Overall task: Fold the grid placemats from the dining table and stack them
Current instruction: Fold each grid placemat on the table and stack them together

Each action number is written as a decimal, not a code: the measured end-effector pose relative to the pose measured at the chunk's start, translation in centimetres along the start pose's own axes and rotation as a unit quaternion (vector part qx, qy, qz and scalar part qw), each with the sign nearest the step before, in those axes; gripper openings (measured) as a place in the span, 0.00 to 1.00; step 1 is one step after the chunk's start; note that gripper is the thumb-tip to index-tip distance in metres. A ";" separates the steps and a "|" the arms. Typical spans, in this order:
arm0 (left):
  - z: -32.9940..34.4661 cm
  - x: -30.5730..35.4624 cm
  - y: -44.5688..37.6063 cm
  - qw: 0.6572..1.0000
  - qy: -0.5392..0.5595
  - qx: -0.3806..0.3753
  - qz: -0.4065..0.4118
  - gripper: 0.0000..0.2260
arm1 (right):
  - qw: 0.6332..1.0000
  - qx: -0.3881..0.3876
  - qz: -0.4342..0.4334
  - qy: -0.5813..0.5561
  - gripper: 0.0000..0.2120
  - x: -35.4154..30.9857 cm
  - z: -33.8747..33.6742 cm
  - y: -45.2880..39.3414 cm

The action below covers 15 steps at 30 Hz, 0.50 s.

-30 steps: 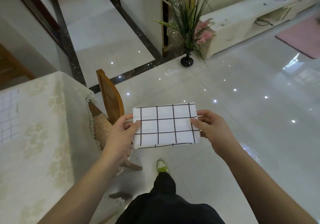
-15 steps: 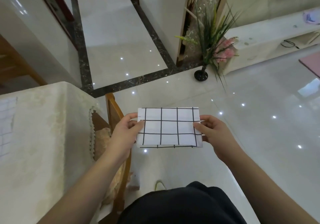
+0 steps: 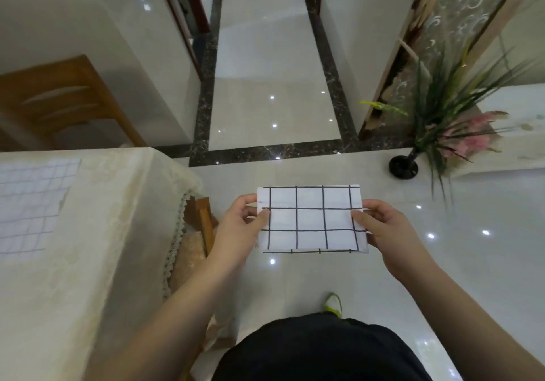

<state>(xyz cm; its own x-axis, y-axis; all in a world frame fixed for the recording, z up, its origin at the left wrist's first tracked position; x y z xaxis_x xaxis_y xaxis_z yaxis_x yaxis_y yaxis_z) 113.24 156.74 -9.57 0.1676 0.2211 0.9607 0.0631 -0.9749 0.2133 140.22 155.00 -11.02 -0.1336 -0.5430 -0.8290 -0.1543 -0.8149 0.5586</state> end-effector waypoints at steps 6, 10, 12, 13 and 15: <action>1.5 0.9 -3.5 0.998 -0.038 0.050 -0.010 0.11 | 0.998 -0.045 -0.004 0.031 0.08 -4.6 -0.1 -6.3; 0.8 0.2 -6.0 0.994 -0.042 0.089 -0.037 0.12 | 0.997 -0.068 -0.003 0.027 0.08 -6.6 1.8 -9.8; 0.2 0.0 -7.5 0.993 -0.022 0.109 -0.047 0.11 | 0.996 -0.082 -0.004 0.039 0.08 -7.2 3.2 -11.7; -0.3 -0.2 -8.3 0.992 -0.007 0.117 -0.052 0.10 | 0.995 -0.088 -0.004 0.045 0.09 -7.6 4.0 -12.7; -1.4 -0.6 -10.1 0.989 0.017 0.135 -0.063 0.09 | 0.994 -0.096 -0.001 0.060 0.09 -8.4 5.7 -14.9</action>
<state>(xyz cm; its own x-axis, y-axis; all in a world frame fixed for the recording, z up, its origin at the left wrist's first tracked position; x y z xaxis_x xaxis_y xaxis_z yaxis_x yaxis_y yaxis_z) 111.10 166.41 -12.09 0.1084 0.3349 0.9360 0.3433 -0.8962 0.2809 138.01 172.83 -12.22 -0.0146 -0.5524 -0.8335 0.0374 -0.8333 0.5516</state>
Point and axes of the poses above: each hand's wrist, its own y-axis away from the middle knuckle, its own z-axis out of the palm, x = y × z, the point moved 6 cm from there along -y, towards the middle knuckle, and after that the axes turned 8 degrees about z, right-handed, at the moved point
